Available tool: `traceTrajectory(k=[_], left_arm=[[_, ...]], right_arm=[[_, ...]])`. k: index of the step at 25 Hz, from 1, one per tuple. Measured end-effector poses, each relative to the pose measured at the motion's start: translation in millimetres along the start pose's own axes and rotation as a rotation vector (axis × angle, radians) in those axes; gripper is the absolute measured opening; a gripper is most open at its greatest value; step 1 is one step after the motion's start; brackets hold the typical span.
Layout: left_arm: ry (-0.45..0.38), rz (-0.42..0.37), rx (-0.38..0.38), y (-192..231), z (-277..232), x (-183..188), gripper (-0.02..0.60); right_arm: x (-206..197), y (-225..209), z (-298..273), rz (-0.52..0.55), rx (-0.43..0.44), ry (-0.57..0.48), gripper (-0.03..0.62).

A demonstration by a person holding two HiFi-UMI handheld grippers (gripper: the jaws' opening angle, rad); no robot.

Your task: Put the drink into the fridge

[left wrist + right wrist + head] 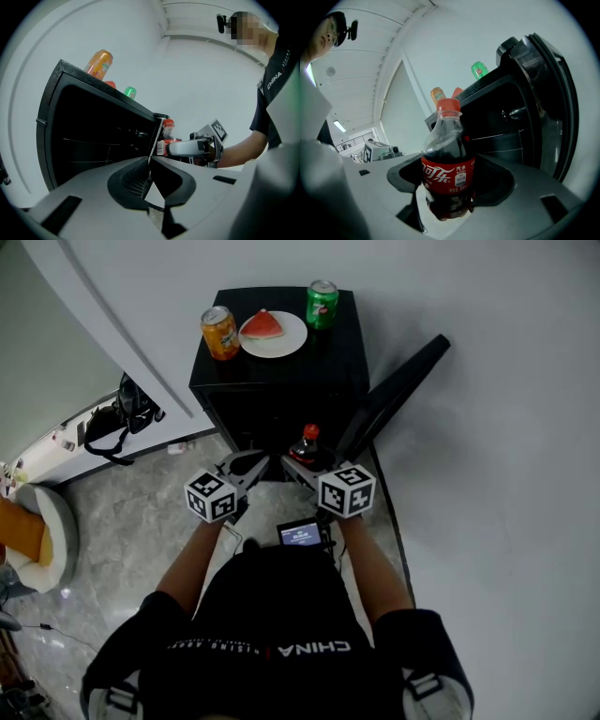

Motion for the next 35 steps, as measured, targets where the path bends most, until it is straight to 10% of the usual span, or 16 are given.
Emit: traceTrajectory(k=[16, 35], left_arm=[[0.043, -0.030, 0.005, -1.5, -13.2, -8.2, 0.023], [0.047, 0.116, 0.100, 63.1, -32.0, -41.0, 0.023]], right_arm=[[-8.7, -12.2, -11.5, 0.008, -0.001, 0.048, 0.301], [-19.6, -66.3, -87.9, 0.091, -0.039, 0.137, 0.301]])
Point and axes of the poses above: the fingertips, and each gripper's own axes: z backward along the fingers, y to its left, x out of its top, the point moved 3 cm from there along z, backward along the fingers, and after that the axes turned 8 degrees about y, right-handed, at the moved point
